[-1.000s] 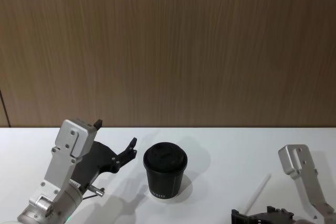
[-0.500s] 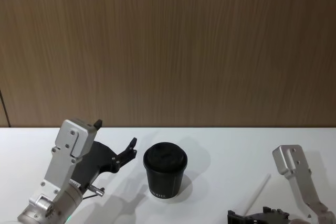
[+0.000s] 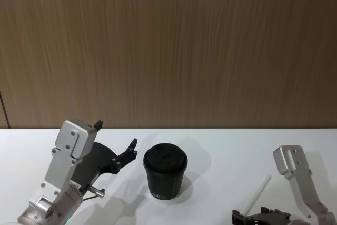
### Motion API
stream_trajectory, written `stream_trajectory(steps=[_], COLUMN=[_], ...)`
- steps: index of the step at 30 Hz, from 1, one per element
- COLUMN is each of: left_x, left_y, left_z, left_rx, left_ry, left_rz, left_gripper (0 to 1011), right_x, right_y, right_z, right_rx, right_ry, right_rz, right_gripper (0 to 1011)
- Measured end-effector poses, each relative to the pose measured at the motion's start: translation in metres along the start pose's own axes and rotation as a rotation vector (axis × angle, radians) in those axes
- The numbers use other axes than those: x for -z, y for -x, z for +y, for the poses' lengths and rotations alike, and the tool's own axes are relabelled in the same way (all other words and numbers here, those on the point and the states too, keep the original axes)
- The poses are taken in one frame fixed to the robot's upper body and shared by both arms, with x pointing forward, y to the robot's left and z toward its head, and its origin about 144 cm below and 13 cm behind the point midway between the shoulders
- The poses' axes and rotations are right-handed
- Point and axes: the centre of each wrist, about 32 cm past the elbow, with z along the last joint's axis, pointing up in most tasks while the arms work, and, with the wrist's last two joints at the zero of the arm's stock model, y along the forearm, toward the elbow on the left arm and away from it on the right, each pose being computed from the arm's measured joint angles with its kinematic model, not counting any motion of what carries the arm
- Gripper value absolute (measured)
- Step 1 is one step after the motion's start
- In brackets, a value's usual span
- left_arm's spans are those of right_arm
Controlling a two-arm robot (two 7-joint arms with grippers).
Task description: Pick up the straw with one hand, pass it to the other hand, and insert it into the cup.
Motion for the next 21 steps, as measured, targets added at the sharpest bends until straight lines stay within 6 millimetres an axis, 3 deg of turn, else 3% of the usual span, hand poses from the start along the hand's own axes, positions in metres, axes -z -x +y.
stream_trajectory(steps=[4,9,21], left_x=[0.0000,0.0000,0.0000], left_y=[0.0000,0.0000,0.0000], left_z=[0.0000,0.0000,0.0000], left_rx=[0.000,0.000,0.000], left_ry=[0.000,0.000,0.000], left_rz=[0.000,0.000,0.000], left_gripper=[1000,1000,1000], right_x=[0.0006,0.0010,0.0037], right_y=[0.0000,-0.0001,0.0006], right_z=[0.0004,0.0007,0.0015], right_rx=[0.003,0.004,-0.009], right_ry=[0.005,0.013,0.034], right_rz=[0.000,-0.001,-0.012], right_gripper=[693,612,526])
